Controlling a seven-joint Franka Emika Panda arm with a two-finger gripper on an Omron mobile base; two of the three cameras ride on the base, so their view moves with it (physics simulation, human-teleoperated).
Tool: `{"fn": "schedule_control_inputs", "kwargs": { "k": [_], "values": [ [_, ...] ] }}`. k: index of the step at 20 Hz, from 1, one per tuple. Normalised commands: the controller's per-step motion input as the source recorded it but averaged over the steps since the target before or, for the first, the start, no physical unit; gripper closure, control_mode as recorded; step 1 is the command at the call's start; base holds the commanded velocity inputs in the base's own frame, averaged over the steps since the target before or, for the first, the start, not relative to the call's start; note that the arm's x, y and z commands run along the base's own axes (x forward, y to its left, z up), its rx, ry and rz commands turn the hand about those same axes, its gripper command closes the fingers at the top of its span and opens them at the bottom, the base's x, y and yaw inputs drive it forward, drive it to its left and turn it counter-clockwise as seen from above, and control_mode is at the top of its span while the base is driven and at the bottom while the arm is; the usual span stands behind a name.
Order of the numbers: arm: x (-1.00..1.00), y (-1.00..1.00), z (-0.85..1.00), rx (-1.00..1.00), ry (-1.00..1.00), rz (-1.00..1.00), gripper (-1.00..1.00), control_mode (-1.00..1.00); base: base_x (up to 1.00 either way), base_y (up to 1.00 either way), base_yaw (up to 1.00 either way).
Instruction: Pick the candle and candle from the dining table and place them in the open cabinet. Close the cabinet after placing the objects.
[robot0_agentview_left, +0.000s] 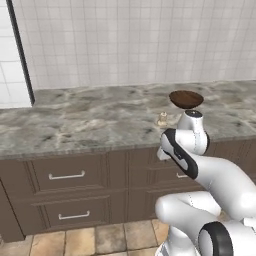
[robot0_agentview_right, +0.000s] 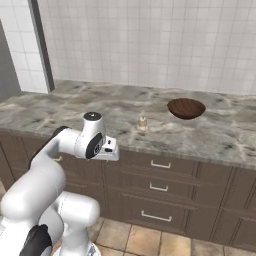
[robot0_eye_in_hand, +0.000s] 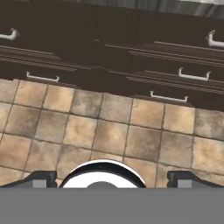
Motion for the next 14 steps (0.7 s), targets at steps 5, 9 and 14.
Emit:
{"fn": "schedule_control_inputs", "kwargs": {
  "k": [5, 9, 14],
  "values": [
    [0.00, 0.00, 0.00, 0.00, 0.00, 0.00, -1.00, 1.00, 0.39, 0.00, -0.01],
    [0.00, 0.00, 0.00, 0.00, 0.00, 0.00, -1.00, 1.00, 0.60, 0.00, -0.04],
    [0.00, 0.00, 0.00, 0.00, 0.00, 0.00, -1.00, 1.00, 0.48, 0.00, -0.03]
  ]
}}
